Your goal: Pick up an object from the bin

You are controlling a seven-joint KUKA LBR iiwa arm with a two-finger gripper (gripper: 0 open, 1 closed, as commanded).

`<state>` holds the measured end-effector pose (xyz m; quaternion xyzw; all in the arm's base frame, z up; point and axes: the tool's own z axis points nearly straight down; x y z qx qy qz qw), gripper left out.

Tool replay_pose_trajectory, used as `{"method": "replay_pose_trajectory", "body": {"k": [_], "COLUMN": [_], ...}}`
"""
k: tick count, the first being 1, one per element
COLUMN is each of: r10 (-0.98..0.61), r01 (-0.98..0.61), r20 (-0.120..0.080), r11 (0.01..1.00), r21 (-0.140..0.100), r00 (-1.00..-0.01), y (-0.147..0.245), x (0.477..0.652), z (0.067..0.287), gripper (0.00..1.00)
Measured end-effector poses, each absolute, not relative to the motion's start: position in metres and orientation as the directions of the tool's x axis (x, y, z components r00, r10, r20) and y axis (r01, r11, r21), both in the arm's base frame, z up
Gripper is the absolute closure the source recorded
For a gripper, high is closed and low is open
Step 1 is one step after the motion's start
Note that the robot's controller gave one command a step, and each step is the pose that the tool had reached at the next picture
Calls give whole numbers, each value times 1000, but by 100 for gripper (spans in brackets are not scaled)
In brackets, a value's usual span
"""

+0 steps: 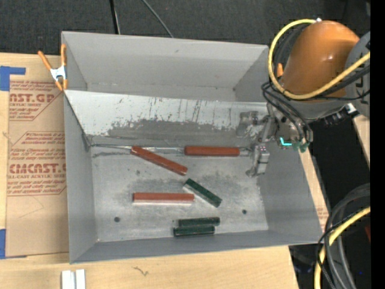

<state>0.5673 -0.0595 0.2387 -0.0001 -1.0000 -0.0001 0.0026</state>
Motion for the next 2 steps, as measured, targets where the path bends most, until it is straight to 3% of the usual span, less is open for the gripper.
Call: {"method": "replay_pose_trajectory", "body": {"k": [1,2], "r10": [-116,-108], "r01": [-116,-108], "r20": [3,-5], "r11": [993,994], "r21": [2,4], "r00": [-993,-994], "y": [38,95], "x": [516,518], "z": [67,101], "gripper": [0,0]}}
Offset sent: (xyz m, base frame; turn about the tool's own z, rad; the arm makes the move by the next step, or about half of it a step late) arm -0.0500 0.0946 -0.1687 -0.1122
